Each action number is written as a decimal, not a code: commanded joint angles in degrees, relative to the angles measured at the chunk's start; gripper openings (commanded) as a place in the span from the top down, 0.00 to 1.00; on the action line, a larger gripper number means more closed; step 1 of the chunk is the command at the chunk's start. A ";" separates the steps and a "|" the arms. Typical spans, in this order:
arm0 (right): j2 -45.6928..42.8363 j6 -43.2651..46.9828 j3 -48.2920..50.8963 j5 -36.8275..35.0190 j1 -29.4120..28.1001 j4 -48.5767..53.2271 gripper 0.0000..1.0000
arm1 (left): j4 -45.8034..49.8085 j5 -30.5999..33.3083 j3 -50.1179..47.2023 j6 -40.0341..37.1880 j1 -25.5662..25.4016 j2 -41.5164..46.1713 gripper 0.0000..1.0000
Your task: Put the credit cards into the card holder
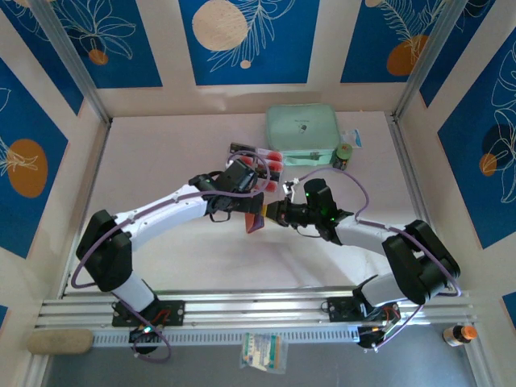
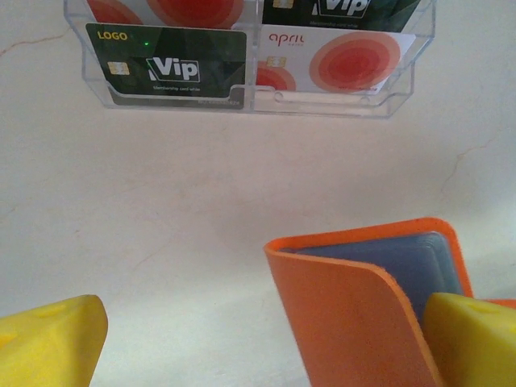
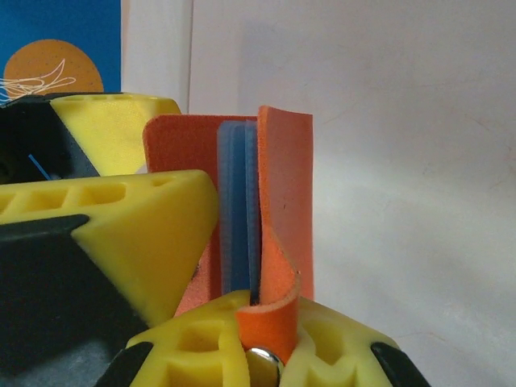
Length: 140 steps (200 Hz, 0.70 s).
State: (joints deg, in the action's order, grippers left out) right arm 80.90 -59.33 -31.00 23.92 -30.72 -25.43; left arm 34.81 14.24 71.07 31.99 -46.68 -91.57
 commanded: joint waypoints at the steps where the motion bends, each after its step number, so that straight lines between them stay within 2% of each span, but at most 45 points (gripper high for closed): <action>1: -0.30 0.88 0.34 -0.66 0.62 0.10 1.00 | 2.16 2.35 -1.23 -1.95 -0.23 1.76 0.00; 58: -0.48 1.08 2.63 -2.97 1.28 0.77 1.00 | 3.56 5.52 -4.40 -3.91 -0.08 3.92 0.00; 140: 0.09 -0.40 6.50 -7.88 -0.51 -1.38 1.00 | 1.81 6.76 -9.67 -3.51 -0.11 0.07 0.00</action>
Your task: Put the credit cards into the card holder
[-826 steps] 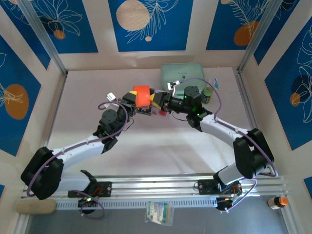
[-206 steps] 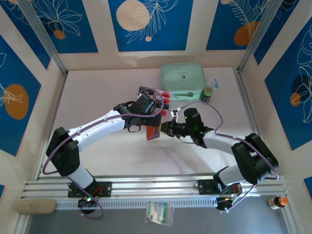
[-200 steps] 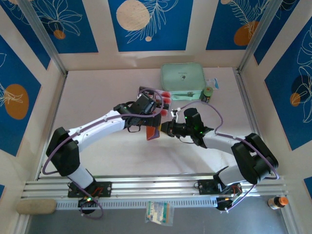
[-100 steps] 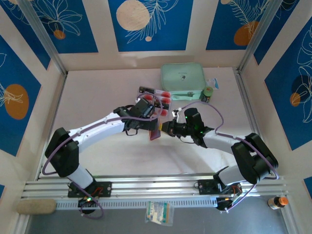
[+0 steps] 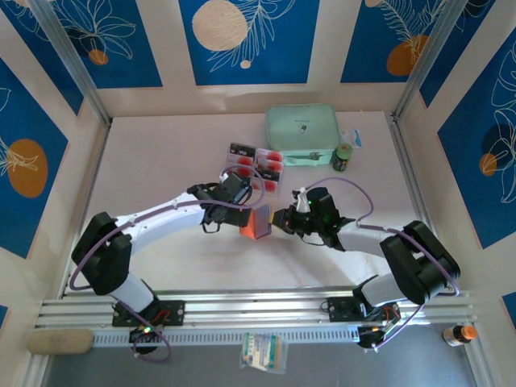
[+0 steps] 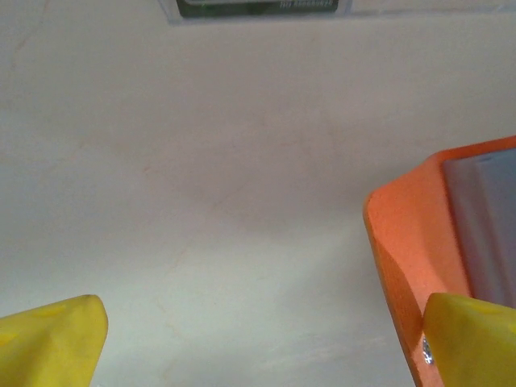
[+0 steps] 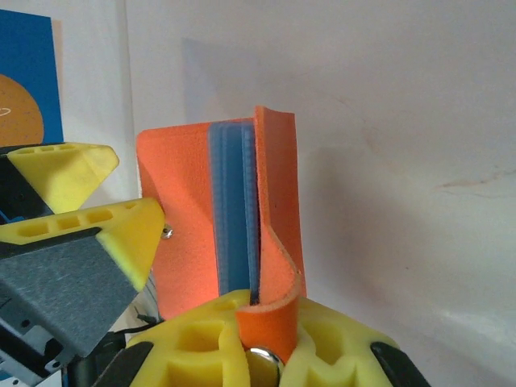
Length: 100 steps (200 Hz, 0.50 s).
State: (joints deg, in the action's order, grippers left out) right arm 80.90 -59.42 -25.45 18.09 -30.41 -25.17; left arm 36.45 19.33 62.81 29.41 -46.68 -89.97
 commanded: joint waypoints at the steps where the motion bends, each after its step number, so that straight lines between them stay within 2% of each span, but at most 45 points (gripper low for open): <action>1: 0.11 -0.33 0.94 -2.15 -0.85 -1.68 1.00 | 0.14 1.67 -1.43 -0.93 -0.10 -1.57 0.00; 100: 5.46 -3.03 1.10 -5.86 -5.39 -5.96 1.00 | -0.22 3.28 -1.90 -0.32 -0.15 -5.51 0.00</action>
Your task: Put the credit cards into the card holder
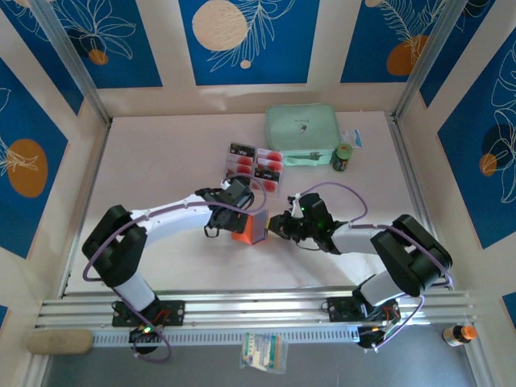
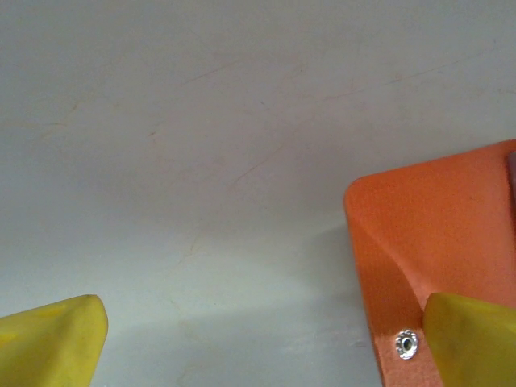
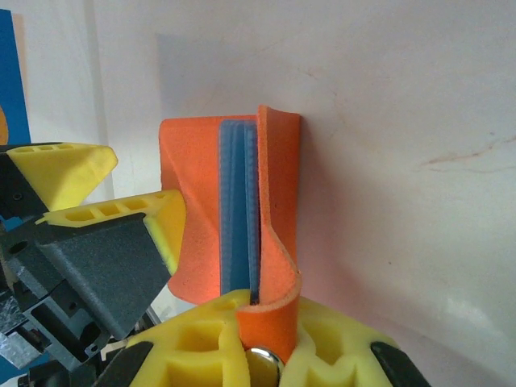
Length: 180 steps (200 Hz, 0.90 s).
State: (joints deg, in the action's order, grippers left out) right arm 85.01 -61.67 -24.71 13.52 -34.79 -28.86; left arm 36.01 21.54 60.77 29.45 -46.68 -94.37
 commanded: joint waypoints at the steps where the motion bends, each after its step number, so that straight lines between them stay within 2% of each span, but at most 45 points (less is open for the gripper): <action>1: 1.41 -0.80 0.36 -1.25 -1.04 -2.35 1.00 | 0.21 1.06 0.13 -0.36 -0.12 -1.10 0.00; 78: 5.71 -0.59 0.11 -0.56 -1.45 -3.17 1.00 | -0.85 2.08 -2.60 0.78 -0.16 -3.01 0.00; 105: 3.13 1.29 0.20 -0.62 -0.18 0.67 0.78 | -0.77 3.58 -3.71 0.89 -0.09 -2.73 0.00; 118: 1.14 2.67 -0.18 -1.08 0.48 3.78 0.71 | -0.77 4.02 -3.91 0.72 -0.12 -2.11 0.00; 137: -1.34 4.88 -1.30 -1.90 1.36 8.61 0.66 | -0.68 4.32 -3.58 0.36 -0.11 -1.42 0.00; 180: -3.68 9.09 -4.43 -2.69 1.83 15.62 0.66 | -0.12 4.78 -2.16 -0.71 -0.23 -1.17 0.00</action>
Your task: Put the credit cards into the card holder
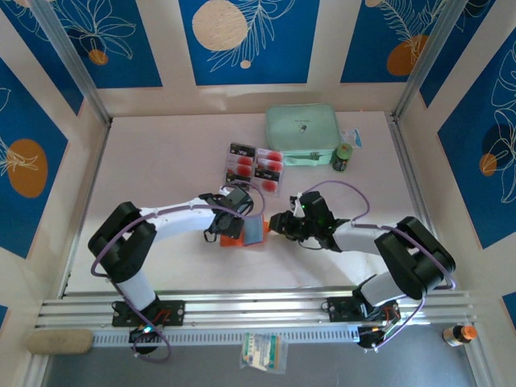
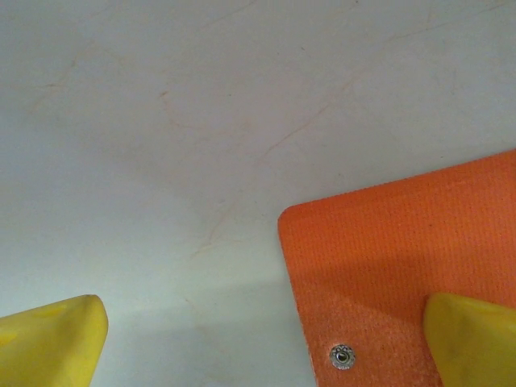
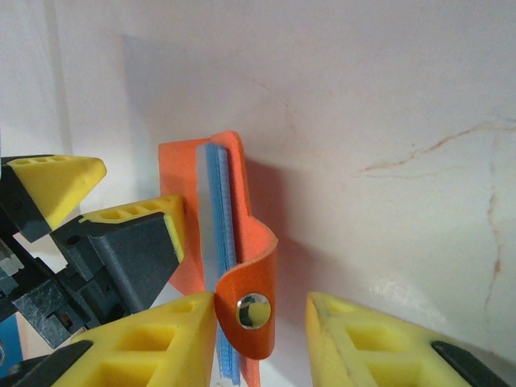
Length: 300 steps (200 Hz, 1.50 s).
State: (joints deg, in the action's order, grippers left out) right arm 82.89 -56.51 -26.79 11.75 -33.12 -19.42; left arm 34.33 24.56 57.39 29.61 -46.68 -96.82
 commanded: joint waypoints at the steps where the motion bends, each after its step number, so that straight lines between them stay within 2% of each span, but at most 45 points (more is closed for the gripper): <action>1: -1.62 4.03 -2.37 -0.89 0.17 6.25 0.66 | 1.59 1.79 1.28 -0.86 -0.24 1.23 0.00; 41: -4.89 6.07 -4.72 -3.29 -1.18 11.78 0.69 | 2.41 2.22 2.23 -1.34 -0.38 1.68 0.00; 88: -6.97 9.35 -8.75 -6.29 -5.00 17.69 0.77 | 2.94 2.25 2.81 -1.49 -0.52 2.52 0.00; 169: 3.79 10.39 -16.34 -7.26 -9.65 17.71 0.85 | 2.85 2.26 2.30 -0.72 -0.86 2.93 0.00; 211: 7.79 11.50 -16.61 -8.27 -8.61 17.71 0.87 | 2.76 2.26 1.77 -0.34 -0.97 3.24 0.00; 300: 5.80 11.12 -9.20 -9.01 -3.97 17.19 0.93 | 2.50 2.33 1.06 0.07 -0.97 3.84 0.00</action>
State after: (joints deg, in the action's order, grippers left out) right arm 90.43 -45.84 -37.82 3.16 -37.65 -2.55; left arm 35.44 25.65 58.98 29.47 -47.07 -94.54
